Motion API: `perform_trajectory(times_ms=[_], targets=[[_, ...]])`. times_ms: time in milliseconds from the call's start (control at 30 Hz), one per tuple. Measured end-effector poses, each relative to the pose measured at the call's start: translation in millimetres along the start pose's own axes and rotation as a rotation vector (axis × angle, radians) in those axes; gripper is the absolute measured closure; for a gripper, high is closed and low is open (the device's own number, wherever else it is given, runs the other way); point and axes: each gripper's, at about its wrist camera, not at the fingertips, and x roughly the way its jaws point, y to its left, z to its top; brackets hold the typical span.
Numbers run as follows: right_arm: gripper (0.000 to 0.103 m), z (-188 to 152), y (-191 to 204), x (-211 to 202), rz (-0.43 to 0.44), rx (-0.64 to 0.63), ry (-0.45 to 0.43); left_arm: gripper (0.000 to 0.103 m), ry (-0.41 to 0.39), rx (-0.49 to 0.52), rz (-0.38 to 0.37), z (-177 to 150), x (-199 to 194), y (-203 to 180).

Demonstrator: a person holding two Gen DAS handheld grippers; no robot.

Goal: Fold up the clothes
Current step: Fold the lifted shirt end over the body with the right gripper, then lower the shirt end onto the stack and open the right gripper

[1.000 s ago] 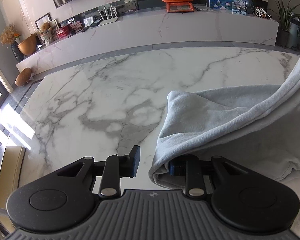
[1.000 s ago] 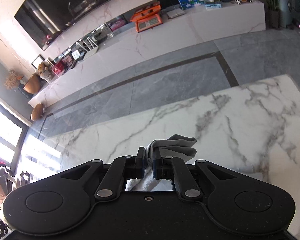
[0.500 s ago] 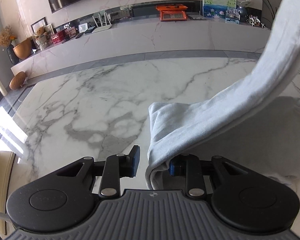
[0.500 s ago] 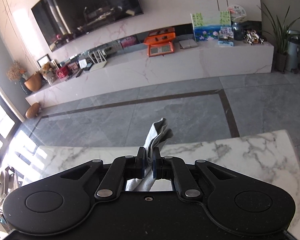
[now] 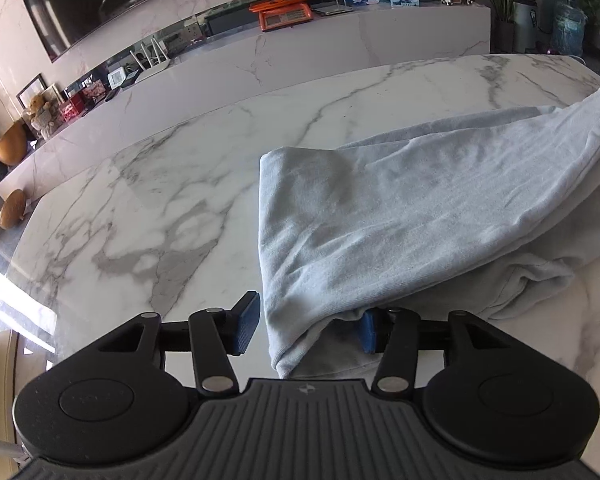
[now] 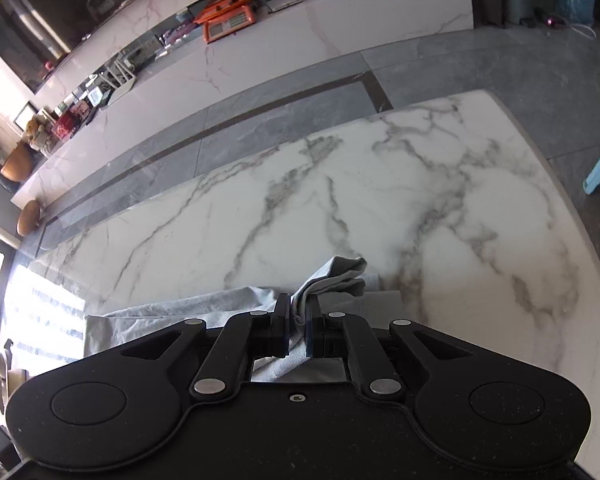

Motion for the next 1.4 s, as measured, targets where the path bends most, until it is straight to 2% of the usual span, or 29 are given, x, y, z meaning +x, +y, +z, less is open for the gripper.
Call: perform_trajectory(times_ms=[100, 500, 700, 933, 1133, 1267, 1400], targets=[[0.098, -15.4, -11.7, -1.0, -0.002, -0.001, 0.010, 0.055, 0.015, -0.003, -0.006, -0.2, 3.3, -0.6], [0.098, -62.2, -58.4, 43.6, -0.036, 0.077, 0.123, 0.055, 0.040, 0.007, -0.014, 2.1, 0.9, -2.8], [0.098, -67.3, -56.9, 47.5, -0.052, 0.033, 0.114, 0.055, 0.046, 0.015, -0.010, 4.1, 2.2, -2.2], [0.098, -65.9, -52.5, 44.9, -0.066, 0.032, 0.101, 0.050, 0.032, -0.038, -0.020, -4.5, -6.6, 5.3], [0.098, -56.7, -40.7, 31.5, -0.079, -0.004, 0.063, 0.048, 0.025, -0.062, -0.009, -10.9, -7.5, 12.2], [0.098, -41.4, -31.2, 6.8, -0.049, -0.023, -0.023, 0.048, 0.019, -0.052, -0.012, -13.1, -8.8, 12.7], [0.098, -29.5, -24.7, -9.5, -0.108, -0.087, -0.094, 0.048, 0.017, -0.040, -0.021, -12.7, -8.9, 9.2]])
